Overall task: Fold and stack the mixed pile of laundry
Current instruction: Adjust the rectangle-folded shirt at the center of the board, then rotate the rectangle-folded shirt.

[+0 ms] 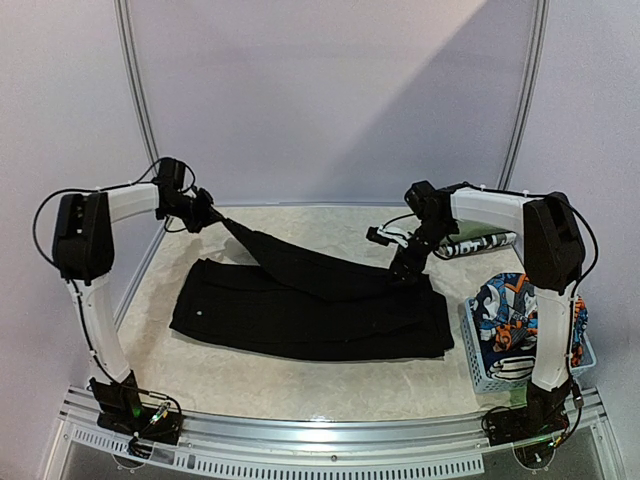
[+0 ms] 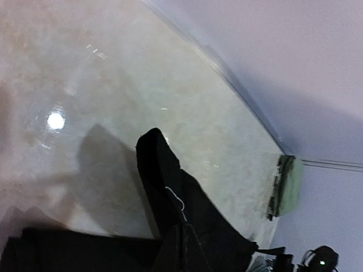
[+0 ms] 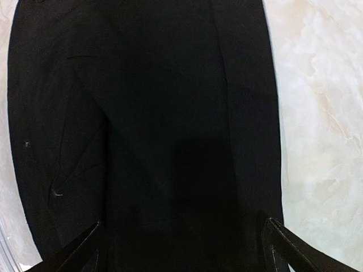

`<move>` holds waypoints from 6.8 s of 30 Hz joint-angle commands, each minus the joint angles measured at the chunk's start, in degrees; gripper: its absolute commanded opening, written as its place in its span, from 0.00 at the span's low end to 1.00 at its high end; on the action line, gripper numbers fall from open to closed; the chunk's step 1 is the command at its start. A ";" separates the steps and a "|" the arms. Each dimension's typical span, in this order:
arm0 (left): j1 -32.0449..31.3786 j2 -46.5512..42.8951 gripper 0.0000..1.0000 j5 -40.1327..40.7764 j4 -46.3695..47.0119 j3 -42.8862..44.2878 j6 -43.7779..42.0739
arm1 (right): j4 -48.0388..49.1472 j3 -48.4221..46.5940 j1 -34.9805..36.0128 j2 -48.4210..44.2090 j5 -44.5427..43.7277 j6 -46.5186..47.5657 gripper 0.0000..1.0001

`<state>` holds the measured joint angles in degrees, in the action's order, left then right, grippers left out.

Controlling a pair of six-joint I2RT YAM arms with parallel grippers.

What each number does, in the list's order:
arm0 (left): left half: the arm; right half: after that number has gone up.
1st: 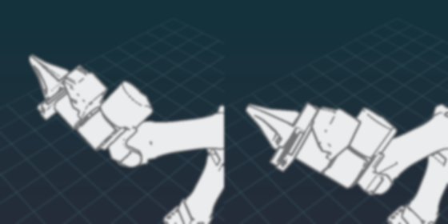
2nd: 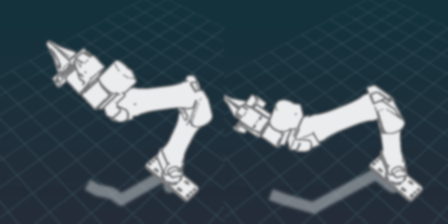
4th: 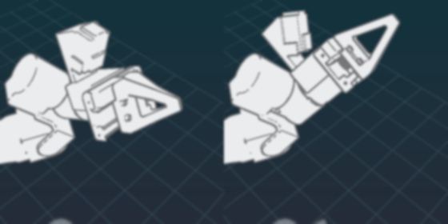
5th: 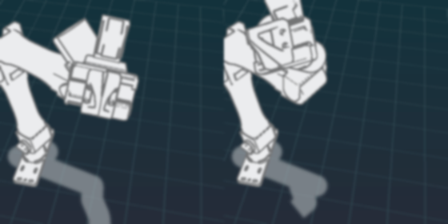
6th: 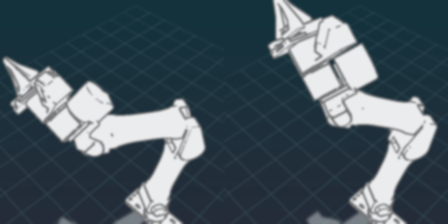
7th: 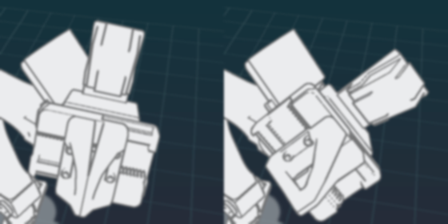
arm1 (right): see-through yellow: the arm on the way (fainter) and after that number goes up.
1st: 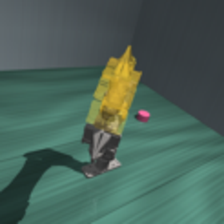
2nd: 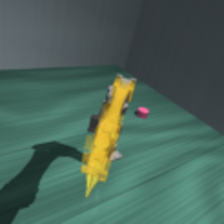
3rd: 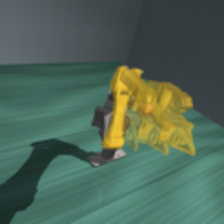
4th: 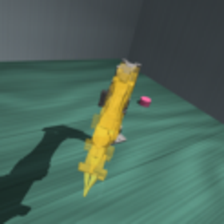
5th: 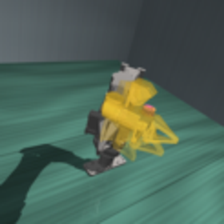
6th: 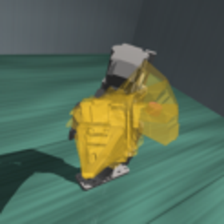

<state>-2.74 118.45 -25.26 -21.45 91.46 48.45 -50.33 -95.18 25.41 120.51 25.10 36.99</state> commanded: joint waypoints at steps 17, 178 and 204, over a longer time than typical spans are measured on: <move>-5.67 -30.72 0.00 0.81 -1.60 -18.84 3.20 | -4.25 -11.45 -6.73 7.92 10.08 -4.08 0.96; -30.49 -24.69 0.46 15.91 -3.98 -17.74 -37.46 | -16.85 -15.68 -10.38 10.87 15.75 -1.33 0.56; -42.95 6.35 0.47 -2.60 -10.98 1.25 -46.16 | -22.54 -19.22 -10.37 18.27 18.69 -0.43 0.33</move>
<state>-44.58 124.05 -25.41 -30.02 93.08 3.90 -71.18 -114.15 15.29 137.34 41.71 36.12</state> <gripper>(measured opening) 0.469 0.375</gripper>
